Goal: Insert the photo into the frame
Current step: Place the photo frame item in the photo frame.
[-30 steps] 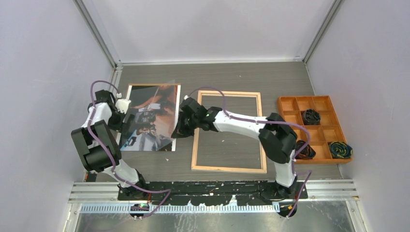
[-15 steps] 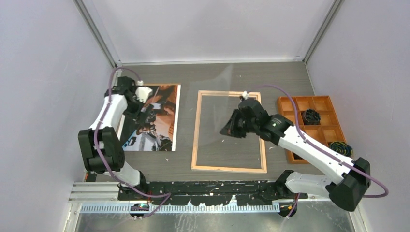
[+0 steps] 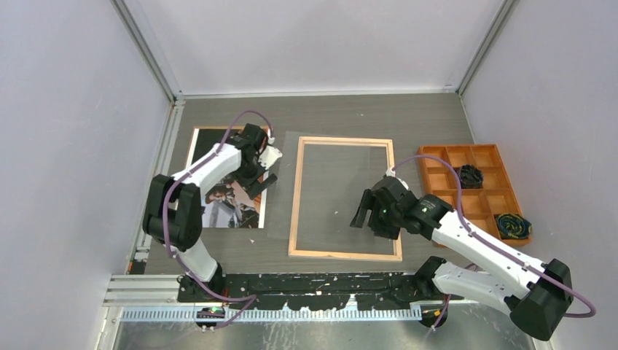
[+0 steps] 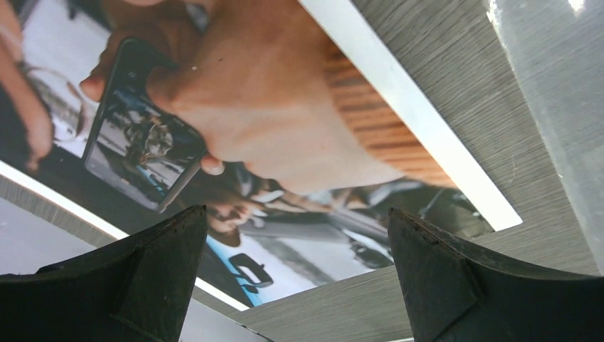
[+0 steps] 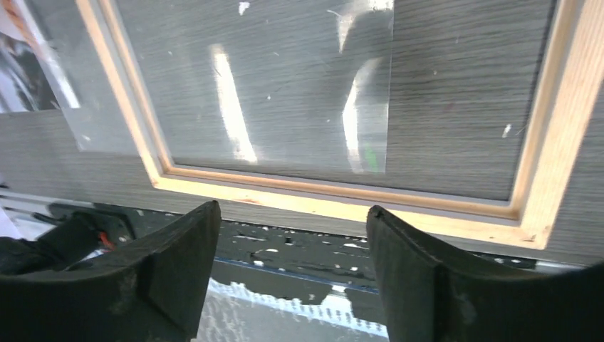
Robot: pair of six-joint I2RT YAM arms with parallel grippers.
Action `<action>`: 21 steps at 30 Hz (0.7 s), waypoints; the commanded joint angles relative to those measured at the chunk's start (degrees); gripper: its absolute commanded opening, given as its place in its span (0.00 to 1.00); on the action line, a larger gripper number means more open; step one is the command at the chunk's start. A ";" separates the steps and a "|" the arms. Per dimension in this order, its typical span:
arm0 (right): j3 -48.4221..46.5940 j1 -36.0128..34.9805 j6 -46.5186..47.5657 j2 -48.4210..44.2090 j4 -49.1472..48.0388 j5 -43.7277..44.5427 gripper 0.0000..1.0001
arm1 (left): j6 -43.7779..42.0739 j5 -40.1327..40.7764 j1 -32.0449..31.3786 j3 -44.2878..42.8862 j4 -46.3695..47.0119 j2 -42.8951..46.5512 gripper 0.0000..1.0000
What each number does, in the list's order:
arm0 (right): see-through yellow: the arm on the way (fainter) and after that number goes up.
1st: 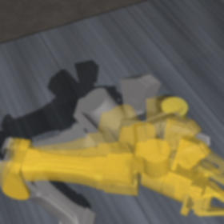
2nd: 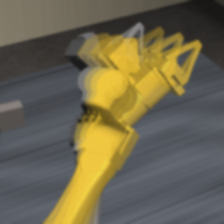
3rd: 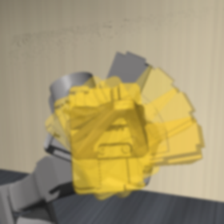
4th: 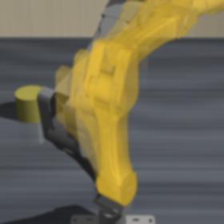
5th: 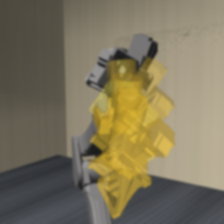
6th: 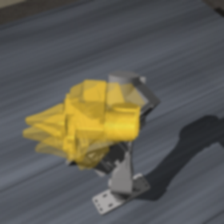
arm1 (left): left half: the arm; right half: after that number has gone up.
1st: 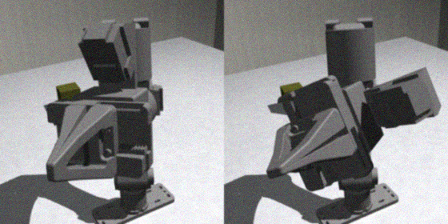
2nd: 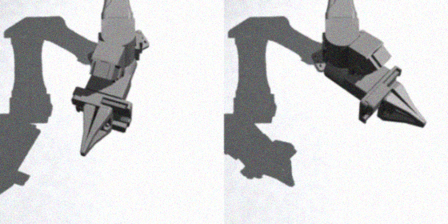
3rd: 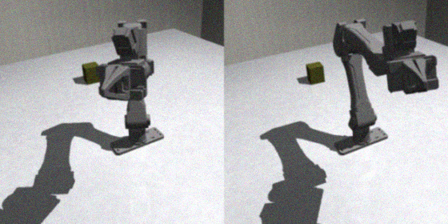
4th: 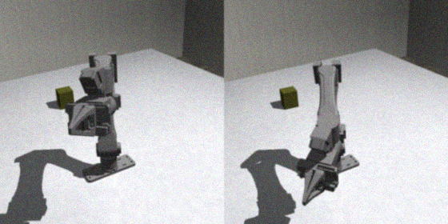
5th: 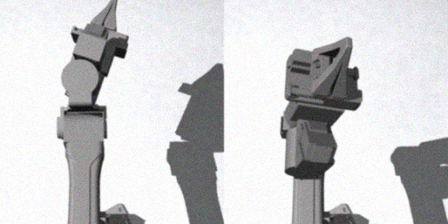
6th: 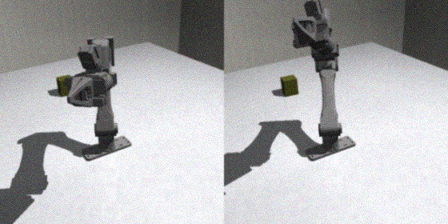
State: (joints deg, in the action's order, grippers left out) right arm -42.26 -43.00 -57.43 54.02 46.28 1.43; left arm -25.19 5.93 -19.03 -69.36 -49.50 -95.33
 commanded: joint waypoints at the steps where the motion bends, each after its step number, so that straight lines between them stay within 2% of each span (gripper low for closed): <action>1: -3.21 0.92 2.47 1.84 2.77 3.16 0.88 | 2.43 2.60 -1.38 -3.52 1.42 -2.02 1.00; 2: -4.96 1.43 3.86 2.57 4.65 3.98 0.96 | 2.58 2.32 -1.37 -4.06 1.28 -2.42 1.00; 3: -6.93 2.01 5.18 3.24 6.16 4.74 0.99 | 2.62 2.11 -1.36 -4.43 1.25 -2.61 1.00; 8: -15.82 8.32 12.28 6.31 8.64 4.82 1.00 | 2.76 1.61 -1.37 -5.92 1.09 -3.16 1.00; 21: -16.28 27.01 18.76 26.95 -14.79 -10.94 1.00 | 6.69 -2.58 -1.78 -11.03 1.37 -8.37 0.99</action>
State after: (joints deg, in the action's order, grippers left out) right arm -57.82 -19.57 -41.67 77.80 40.23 -4.32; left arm -20.29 5.96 -20.58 -77.23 -48.49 -102.72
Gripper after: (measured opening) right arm 0.996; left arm 0.995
